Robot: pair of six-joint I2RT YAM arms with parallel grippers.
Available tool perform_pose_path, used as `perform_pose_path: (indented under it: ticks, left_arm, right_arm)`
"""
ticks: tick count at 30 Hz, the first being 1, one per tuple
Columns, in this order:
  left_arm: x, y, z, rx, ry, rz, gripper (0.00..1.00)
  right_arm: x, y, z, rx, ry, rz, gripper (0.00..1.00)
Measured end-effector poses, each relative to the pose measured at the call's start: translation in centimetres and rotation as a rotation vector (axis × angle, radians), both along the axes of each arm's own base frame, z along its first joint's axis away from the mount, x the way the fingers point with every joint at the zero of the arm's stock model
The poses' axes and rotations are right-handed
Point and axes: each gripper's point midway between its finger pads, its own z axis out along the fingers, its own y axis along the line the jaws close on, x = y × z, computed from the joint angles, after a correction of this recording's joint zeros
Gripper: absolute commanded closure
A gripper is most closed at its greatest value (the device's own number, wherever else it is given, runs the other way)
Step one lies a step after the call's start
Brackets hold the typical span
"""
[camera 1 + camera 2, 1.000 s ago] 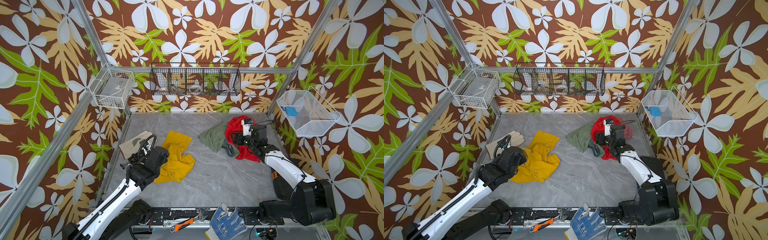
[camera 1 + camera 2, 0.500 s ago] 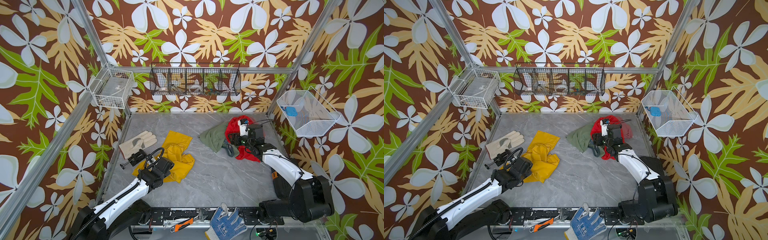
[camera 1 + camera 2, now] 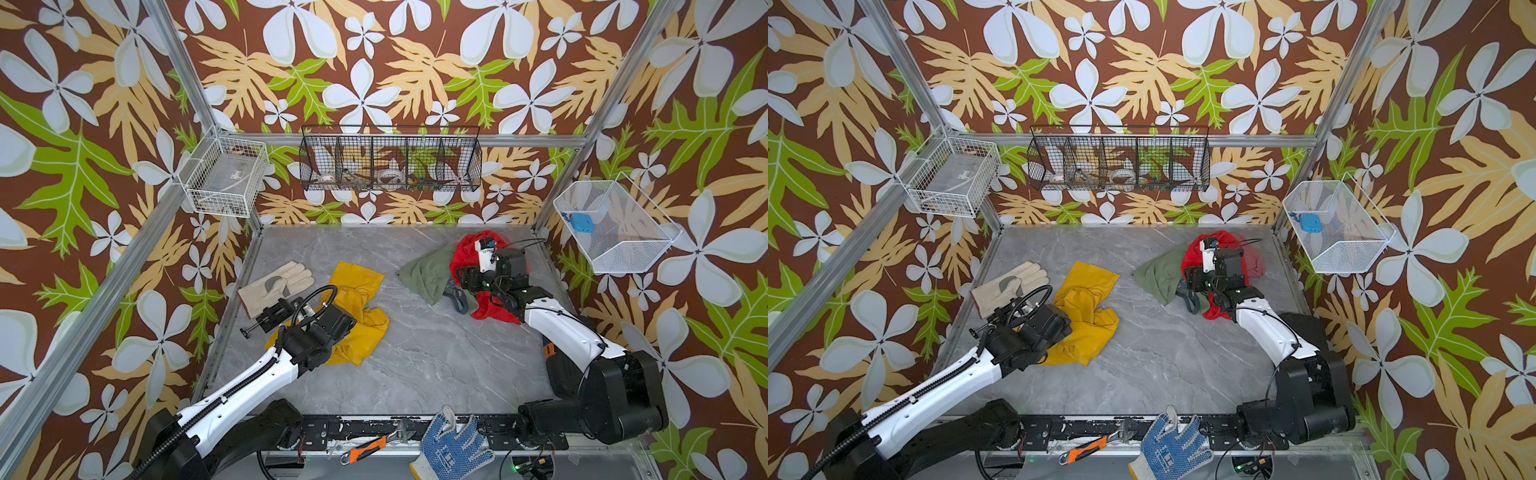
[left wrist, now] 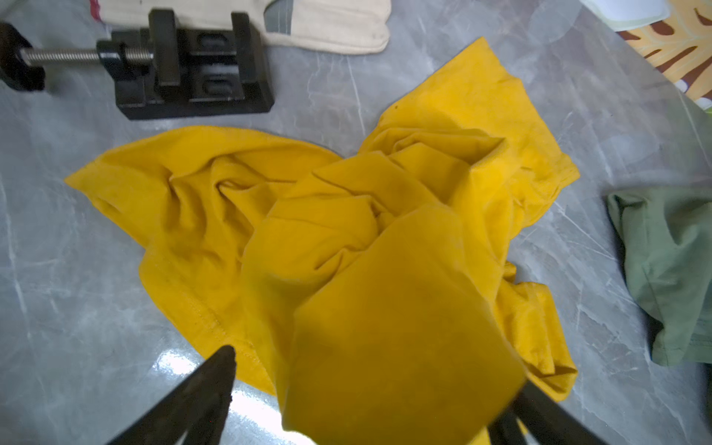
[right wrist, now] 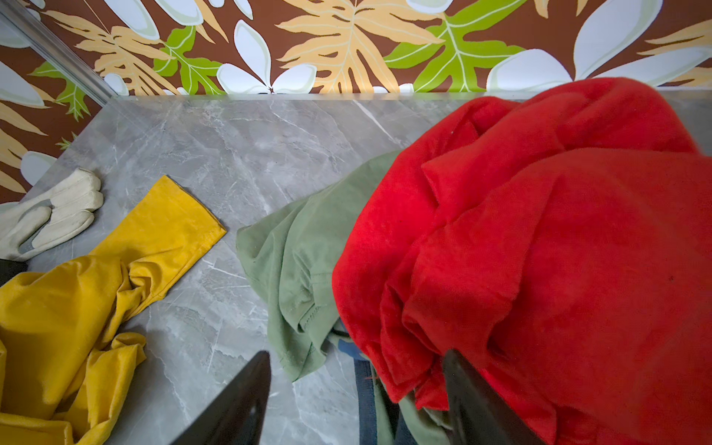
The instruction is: Pick out a specific cloth from the pile
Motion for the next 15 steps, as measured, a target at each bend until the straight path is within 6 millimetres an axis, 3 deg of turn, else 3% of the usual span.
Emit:
perform_pose_path:
  ticks: [3, 8, 12, 15]
  left_arm:
    - [0.5, -0.3, -0.2, 0.054, 0.024, -0.023, 0.0]
    - [1.0, -0.7, -2.3, 0.11, 0.083, -0.05, 0.0]
    - [1.6, -0.5, -4.7, 0.085, 0.129, -0.062, 0.0]
    - [1.9, -1.4, -6.6, 0.061, 0.178, -0.099, 0.0]
  right_arm:
    - [0.1, 0.0, 0.1, -0.007, -0.002, 0.002, 0.29]
    - [0.0, -0.1, 0.0, -0.019, 0.009, 0.006, 0.29]
    - [0.1, -0.1, 0.1, -0.025, 0.009, 0.006, 0.29]
    - [0.2, -0.3, 0.1, -0.034, 0.01, -0.004, 0.29]
